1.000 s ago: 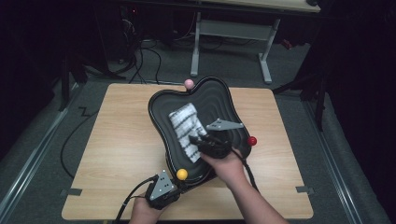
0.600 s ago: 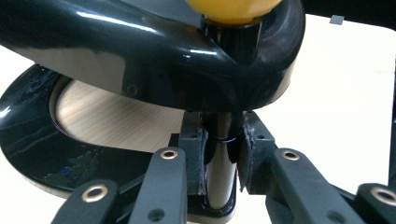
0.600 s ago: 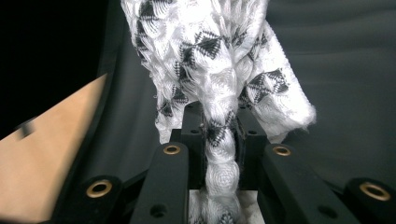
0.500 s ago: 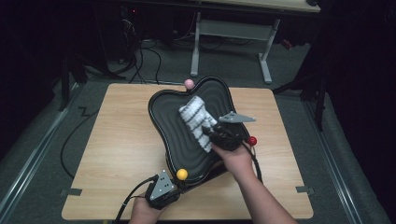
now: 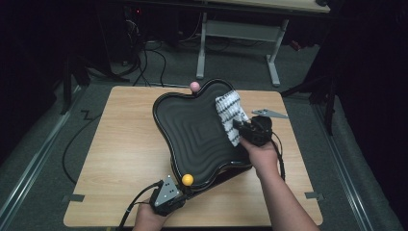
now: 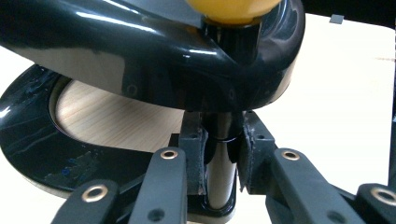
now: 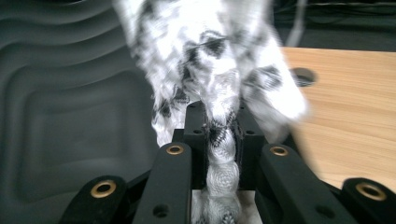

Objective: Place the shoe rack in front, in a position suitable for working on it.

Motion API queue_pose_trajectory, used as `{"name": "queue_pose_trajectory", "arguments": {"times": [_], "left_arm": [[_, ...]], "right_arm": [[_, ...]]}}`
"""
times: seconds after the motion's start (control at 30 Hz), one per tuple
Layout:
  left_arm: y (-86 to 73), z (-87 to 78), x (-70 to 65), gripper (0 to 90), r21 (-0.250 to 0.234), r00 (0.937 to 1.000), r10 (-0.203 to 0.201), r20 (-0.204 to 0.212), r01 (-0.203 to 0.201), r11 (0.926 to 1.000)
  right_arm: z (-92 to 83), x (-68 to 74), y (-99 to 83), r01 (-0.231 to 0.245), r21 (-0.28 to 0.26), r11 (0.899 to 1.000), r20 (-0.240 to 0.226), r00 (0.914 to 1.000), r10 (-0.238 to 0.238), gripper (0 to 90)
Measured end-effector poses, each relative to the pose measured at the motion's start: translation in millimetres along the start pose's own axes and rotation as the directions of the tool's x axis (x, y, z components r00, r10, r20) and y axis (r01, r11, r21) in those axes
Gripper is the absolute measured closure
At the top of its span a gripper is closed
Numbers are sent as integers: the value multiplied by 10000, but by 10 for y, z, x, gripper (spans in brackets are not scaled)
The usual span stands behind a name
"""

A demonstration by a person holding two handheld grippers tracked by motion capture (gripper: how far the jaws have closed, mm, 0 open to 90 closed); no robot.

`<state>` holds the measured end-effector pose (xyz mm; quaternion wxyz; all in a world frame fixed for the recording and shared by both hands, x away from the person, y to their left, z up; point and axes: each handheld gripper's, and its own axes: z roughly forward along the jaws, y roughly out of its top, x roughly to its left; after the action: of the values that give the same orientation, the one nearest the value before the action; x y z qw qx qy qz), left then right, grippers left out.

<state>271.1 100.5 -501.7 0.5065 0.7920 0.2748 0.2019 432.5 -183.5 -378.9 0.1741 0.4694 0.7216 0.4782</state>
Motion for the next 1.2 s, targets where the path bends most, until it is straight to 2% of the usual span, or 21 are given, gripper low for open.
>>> {"name": "queue_pose_trajectory", "arguments": {"times": [0.1, 0.13, 0.17, 0.27, 0.3, 0.33, 0.4, 0.43, 0.47, 0.5, 0.57, 0.63, 0.7, 0.8, 0.87, 0.97, 1.0, 1.03, 1.07, 1.13, 1.2], "left_arm": [[-1, 0, 0, 743, -1, 10000, 2, 4, -2, 10000], [-1, 0, 0, 743, -1, 10000, 2, 4, -2, 10000], [-1, 0, 1, 742, -4, 10000, 2, 7, -2, 10000], [-1, 0, 2, 742, -1, 10000, 17, 8, -17, 10000], [-1, 0, 3, 742, -1, 10000, 14, 11, -14, 10000], [-1, 0, 4, 743, -1, 10000, 15, 19, -15, 10000], [0, -1, 4, 742, 13, 10000, 16, 23, -16, 10000], [0, -1, 4, 743, 13, 10000, 16, 23, -16, 10000], [1, -2, 6, 743, 22, 10000, 20, 25, -20, 10000], [0, -4, 7, 743, 27, 10000, 15, 29, -15, 10000], [-1, -6, 10, 743, 25, 10000, 4, 30, -4, 10000], [-2, -9, 13, 743, 20, 10000, -1, 31, 1, 10000], [-3, -9, 13, 743, 14, 10000, -11, 31, 11, 10000], [-2, -9, 14, 743, 16, 10000, -17, 35, 16, 10000], [-3, -9, 13, 743, 12, 10000, -21, 35, 21, 10000], [-3, -9, 13, 743, 8, 10000, -30, 45, 30, 10000], [-4, -8, 13, 743, 8, 10000, -34, 45, 34, 10000], [-4, -8, 13, 743, 8, 10000, -34, 45, 34, 10000], [-4, -9, 13, 743, 9, 10000, -37, 43, 37, 10000], [-5, -8, 11, 743, -9, 10000, -53, 33, 53, 10000], [-6, -8, 12, 743, -6, 10000, -45, 38, 45, 10000]], "right_arm": [[37, 231, -44, 385, 47, 9992, -649, 9972, -381, 796], [37, 231, -44, 385, 47, 9992, -649, 9972, -381, 796], [65, 419, -85, 627, 146, 9979, -1199, 9909, -605, 796], [111, 732, -158, 1148, 207, 9932, -1991, 9739, -1085, 795], [111, 732, -158, 1148, 207, 9932, -1991, 9739, -1085, 795], [136, 941, -217, 1443, 319, 9890, -2542, 9582, -1315, 794], [160, 1138, -277, 1775, 409, 9833, -3066, 9388, -1567, 794], [160, 1138, -277, 1775, 409, 9833, -3066, 9388, -1567, 794], [181, 1298, -327, 2158, 388, 9757, -3406, 9208, -1901, 793], [184, 1354, -342, 2251, 374, 9736, -3458, 9170, -1987, 793], [190, 1382, -339, 2350, 337, 9714, -3407, 9164, -2099, 793], [190, 1311, -301, 2243, 284, 9741, -3176, 9260, -2040, 793], [183, 1160, -235, 2029, 185, 9790, -2662, 9449, -1908, 793], [161, 825, -123, 1497, 18, 9887, -1666, 9750, -1473, 794], [130, 587, -58, 1072, -78, 9942, -882, 9903, -1075, 796], [73, 289, 4, 773, -161, 9969, 307, 9966, -768, 797], [53, 205, 16, 664, -153, 9977, 638, 9958, -653, 797], [53, 205, 16, 664, -153, 9977, 638, 9958, -653, 797], [13, 70, 30, 495, -189, 9986, 1265, 9909, -467, 795], [-16, -20, 28, 467, -214, 9987, 1533, 9872, -428, 795], [-29, -48, 11, 324, -204, 9993, 1403, 9897, -292, 796]]}}
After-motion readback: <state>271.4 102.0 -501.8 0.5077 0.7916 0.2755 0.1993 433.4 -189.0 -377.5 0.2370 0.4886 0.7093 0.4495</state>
